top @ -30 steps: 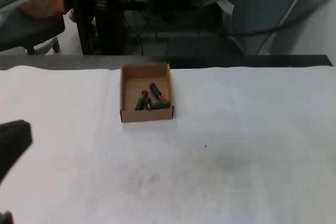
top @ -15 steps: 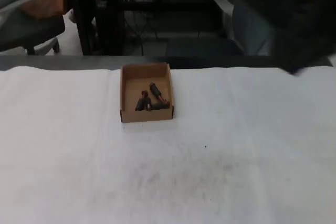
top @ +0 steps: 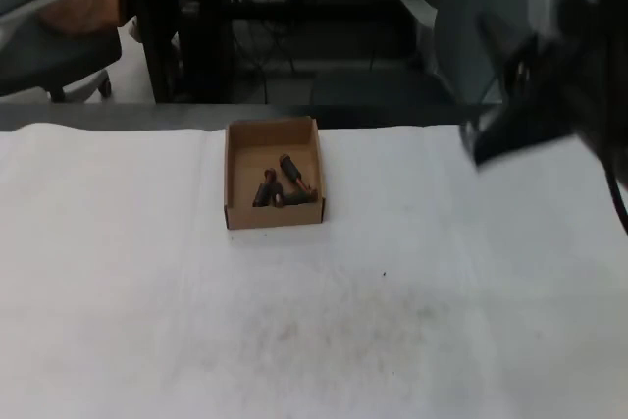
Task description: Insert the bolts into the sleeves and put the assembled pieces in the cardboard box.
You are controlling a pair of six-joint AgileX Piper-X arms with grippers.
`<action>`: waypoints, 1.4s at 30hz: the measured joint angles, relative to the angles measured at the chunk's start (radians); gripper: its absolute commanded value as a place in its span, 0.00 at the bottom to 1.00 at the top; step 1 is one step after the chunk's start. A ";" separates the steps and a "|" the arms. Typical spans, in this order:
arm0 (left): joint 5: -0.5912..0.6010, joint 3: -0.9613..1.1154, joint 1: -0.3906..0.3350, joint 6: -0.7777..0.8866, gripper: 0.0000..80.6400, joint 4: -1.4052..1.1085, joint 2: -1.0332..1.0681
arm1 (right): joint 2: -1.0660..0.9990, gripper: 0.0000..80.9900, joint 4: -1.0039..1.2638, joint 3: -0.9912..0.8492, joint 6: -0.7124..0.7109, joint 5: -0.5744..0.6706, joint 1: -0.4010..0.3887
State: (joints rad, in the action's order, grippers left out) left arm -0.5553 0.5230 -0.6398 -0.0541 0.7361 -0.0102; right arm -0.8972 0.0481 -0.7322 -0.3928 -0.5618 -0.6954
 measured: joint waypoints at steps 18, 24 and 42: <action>0.040 -0.070 0.000 0.015 0.02 -0.051 0.012 | 0.148 0.08 -0.773 -0.268 0.086 0.645 0.662; 0.070 -0.144 0.000 0.223 0.02 0.035 0.029 | 0.461 0.00 -0.841 -0.009 0.187 0.677 0.664; 0.240 -0.357 0.000 0.136 0.02 -0.151 0.033 | 0.901 0.00 -0.658 0.556 0.244 0.682 0.664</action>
State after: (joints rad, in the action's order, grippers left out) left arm -0.3155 0.1657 -0.6398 0.0815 0.5847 0.0231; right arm 0.0040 -0.6096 -0.1762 -0.1485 0.1205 -0.0316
